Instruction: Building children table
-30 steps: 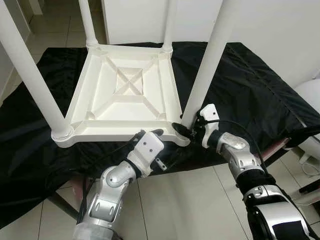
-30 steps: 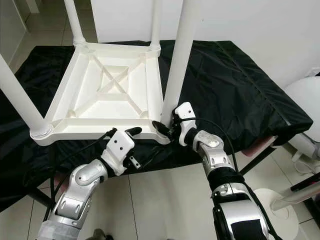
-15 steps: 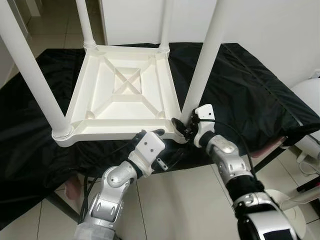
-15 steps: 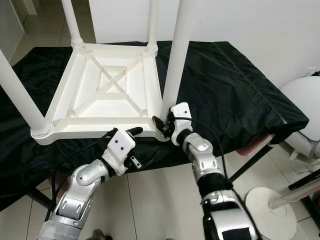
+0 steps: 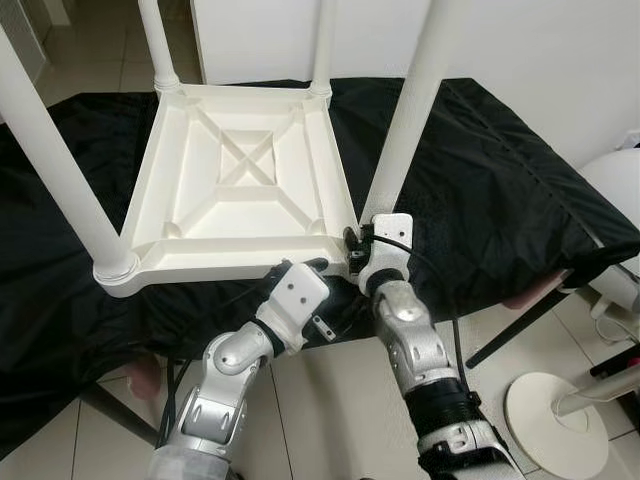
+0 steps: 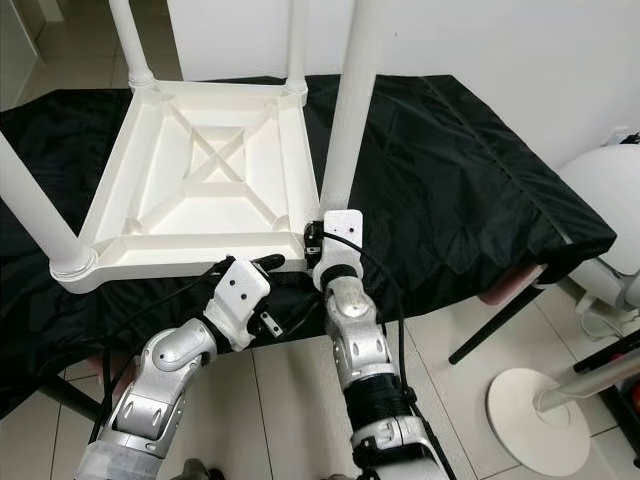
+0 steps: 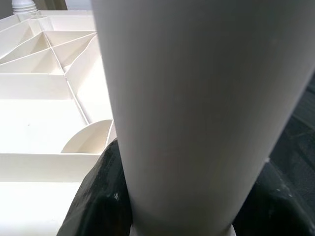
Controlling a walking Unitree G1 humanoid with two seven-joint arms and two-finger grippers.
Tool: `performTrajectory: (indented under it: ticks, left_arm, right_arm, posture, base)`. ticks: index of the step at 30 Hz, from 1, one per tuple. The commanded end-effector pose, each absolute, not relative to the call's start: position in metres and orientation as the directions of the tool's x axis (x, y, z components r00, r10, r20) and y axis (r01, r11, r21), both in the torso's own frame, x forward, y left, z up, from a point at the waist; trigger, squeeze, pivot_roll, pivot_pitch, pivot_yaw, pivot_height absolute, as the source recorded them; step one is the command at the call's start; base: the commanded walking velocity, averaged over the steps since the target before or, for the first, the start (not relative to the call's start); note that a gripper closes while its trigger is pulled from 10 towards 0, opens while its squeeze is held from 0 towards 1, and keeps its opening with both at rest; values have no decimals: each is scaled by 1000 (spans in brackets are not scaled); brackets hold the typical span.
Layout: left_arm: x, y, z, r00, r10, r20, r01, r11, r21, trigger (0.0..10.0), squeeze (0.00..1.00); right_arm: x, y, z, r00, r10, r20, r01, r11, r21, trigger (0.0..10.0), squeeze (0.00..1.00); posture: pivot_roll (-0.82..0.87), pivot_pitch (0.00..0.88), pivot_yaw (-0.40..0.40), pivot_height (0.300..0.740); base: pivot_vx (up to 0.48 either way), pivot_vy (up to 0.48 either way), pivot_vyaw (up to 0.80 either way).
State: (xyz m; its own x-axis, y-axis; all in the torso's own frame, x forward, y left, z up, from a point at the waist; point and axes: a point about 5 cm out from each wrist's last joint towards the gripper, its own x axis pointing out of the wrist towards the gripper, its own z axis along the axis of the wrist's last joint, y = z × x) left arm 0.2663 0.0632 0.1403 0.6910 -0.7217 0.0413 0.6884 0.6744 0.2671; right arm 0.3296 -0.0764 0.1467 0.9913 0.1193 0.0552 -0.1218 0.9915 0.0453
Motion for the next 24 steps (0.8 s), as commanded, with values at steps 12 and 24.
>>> performTrajectory:
  ticks: [12,24]
  left_arm:
    - [269,67,142,762,-644,67,611,750,254,10000,0]
    - [270,67,142,761,-645,68,611,748,260,10000,0]
  right_arm:
    - [319,-82,152,963,249,101,-258,962,89,10000,1000]
    - [324,-118,151,820,571,38,-559,815,-153,10000,0]
  posture:
    - [-46,96,-45,740]
    - [-40,72,-47,740]
  base:
    - [0,0,0]
    - [0,0,0]
